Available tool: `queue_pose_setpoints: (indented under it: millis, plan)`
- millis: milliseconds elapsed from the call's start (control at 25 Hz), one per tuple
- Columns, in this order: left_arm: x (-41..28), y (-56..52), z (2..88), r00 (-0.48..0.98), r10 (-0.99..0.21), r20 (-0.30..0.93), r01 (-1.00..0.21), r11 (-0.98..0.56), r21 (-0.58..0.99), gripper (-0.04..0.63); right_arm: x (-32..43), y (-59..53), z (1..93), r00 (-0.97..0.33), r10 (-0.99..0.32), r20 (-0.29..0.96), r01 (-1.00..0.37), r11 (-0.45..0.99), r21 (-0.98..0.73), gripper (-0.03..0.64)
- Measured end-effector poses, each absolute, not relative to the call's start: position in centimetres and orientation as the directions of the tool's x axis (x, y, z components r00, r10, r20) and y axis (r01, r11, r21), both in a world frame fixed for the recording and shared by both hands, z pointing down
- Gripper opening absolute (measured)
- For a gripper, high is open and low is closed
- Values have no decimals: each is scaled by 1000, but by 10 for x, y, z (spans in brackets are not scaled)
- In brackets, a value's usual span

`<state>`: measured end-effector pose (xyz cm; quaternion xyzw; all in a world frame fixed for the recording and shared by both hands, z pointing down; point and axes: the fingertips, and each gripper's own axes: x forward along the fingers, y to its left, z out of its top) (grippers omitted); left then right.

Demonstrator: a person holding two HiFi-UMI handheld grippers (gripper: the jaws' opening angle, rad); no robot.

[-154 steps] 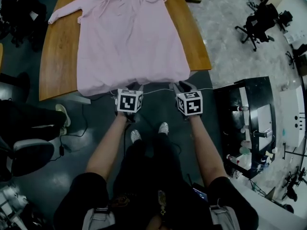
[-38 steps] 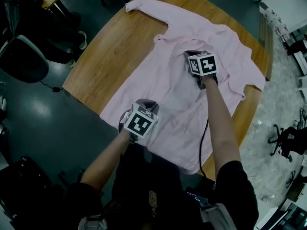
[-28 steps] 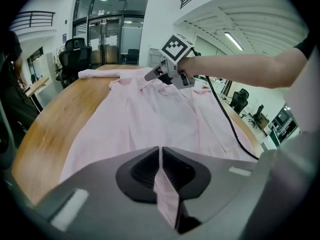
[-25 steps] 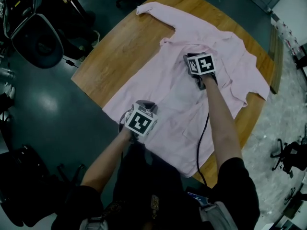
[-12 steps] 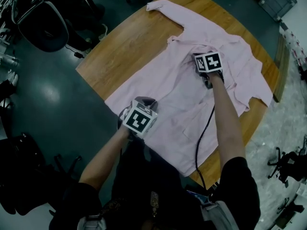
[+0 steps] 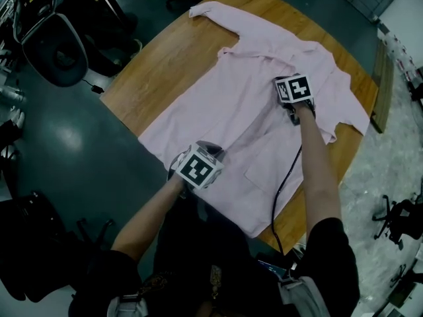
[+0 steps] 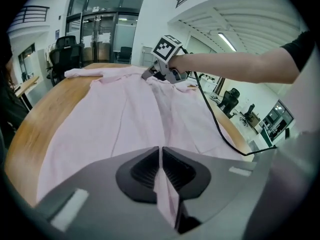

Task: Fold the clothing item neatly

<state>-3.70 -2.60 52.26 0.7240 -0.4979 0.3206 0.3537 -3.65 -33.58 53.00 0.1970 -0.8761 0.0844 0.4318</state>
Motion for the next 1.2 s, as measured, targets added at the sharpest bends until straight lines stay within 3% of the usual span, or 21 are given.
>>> queue_pose_setpoints:
  millis: [280, 480, 920, 1200]
  plan:
    - [-26, -28, 558, 309, -441, 842, -944, -249, 216, 46, -19, -342, 568, -485, -292, 824, -428, 901, 67, 20]
    - [-25, -26, 538, 345, -497, 797, -935, -253, 247, 175, -20, -344, 562, -530, -319, 786, -465, 884, 46, 71]
    - [-98, -64, 440, 243, -678, 694, -970, -175, 169, 175, 18, -316, 478, -642, -405, 651, -528, 849, 8, 86]
    - [-93, -129, 414, 337, -678, 653, -930, -347, 120, 149, 59, -273, 464, -618, -431, 658, -590, 807, -26, 86]
